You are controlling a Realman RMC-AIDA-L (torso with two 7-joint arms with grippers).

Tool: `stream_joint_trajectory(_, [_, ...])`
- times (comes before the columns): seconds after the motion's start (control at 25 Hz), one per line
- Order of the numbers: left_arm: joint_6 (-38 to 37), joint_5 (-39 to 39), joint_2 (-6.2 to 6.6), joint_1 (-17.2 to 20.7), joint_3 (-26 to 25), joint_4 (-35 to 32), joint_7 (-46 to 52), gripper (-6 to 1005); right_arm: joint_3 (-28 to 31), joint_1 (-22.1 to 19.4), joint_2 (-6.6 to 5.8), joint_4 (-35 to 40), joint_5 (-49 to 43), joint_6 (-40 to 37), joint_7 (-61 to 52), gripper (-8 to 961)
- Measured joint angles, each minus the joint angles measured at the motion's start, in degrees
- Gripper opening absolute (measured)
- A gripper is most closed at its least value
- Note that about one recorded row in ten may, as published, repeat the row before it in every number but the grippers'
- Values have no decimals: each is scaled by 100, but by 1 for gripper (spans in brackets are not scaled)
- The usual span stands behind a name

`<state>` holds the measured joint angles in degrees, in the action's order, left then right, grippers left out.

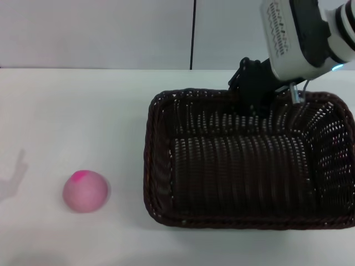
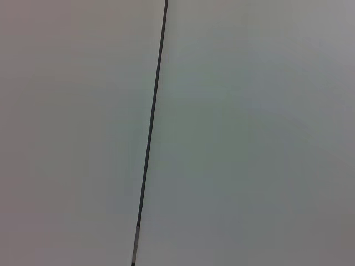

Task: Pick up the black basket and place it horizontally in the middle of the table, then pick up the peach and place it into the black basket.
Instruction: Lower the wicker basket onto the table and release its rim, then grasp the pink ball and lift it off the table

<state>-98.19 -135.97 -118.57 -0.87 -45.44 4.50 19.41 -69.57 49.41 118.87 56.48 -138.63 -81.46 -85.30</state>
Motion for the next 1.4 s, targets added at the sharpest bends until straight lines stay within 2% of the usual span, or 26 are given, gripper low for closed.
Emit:
stream_joint_trajectory(0.4, [-62, 0, 0, 43, 7, 7, 2, 842, -280, -163, 32, 55, 150, 141, -142, 294])
stream_joint_trajectory(0.64, [-69, 1, 8, 44, 9, 8, 2, 842, -213, -542, 12, 505, 695, -10, -156, 321])
stream_joint_trajectory(0.72, [-131, 1, 17, 40, 9, 7, 146, 842, 56, -723, -7, 756, 1068, -267, -157, 398])
stream_joint_trajectory(0.88, [-196, 0, 32, 31, 11, -7, 325, 842, 294, -971, 2, 1014, 1254, -434, -189, 541])
stream_joint_trajectory(0.92, [-398, -16, 59, -15, 48, -188, 626, 842, 394, -1254, 7, 1272, 1531, -476, -267, 568])
stream_joint_trajectory(0.96, [-478, -19, 67, -29, 94, -291, 685, 842, 394, -1254, 7, 1272, 1531, -476, -267, 595])
stream_joint_trajectory(1.08, [-660, -22, 98, -99, 281, -566, 870, 842, 598, -1782, -1, 1662, 2326, -544, -348, 676])
stream_joint_trajectory(1.24, [-906, -25, 158, -400, 1163, -1525, 1512, 842, 958, -2694, 4, 1944, 4003, -602, -349, 676])
stream_joint_trajectory(1.28, [-906, -25, 158, -400, 1163, -1525, 1512, 841, 1008, -2919, 4, 1933, 4448, -608, -324, 676])
stream_joint_trajectory(1.32, [-937, -23, 175, -560, 1766, -1976, 1882, 841, 1082, -3374, 11, 1788, 5227, -598, -141, 676])
stream_joint_trajectory(1.36, [-939, -26, 174, -607, 1946, -2092, 1987, 841, 1082, -3374, 11, 1788, 5227, -598, -141, 676])
stream_joint_trajectory(1.4, [-939, -24, 173, -645, 2090, -2189, 2069, 840, 1096, -3556, 19, 1696, 5511, -607, -31, 676])
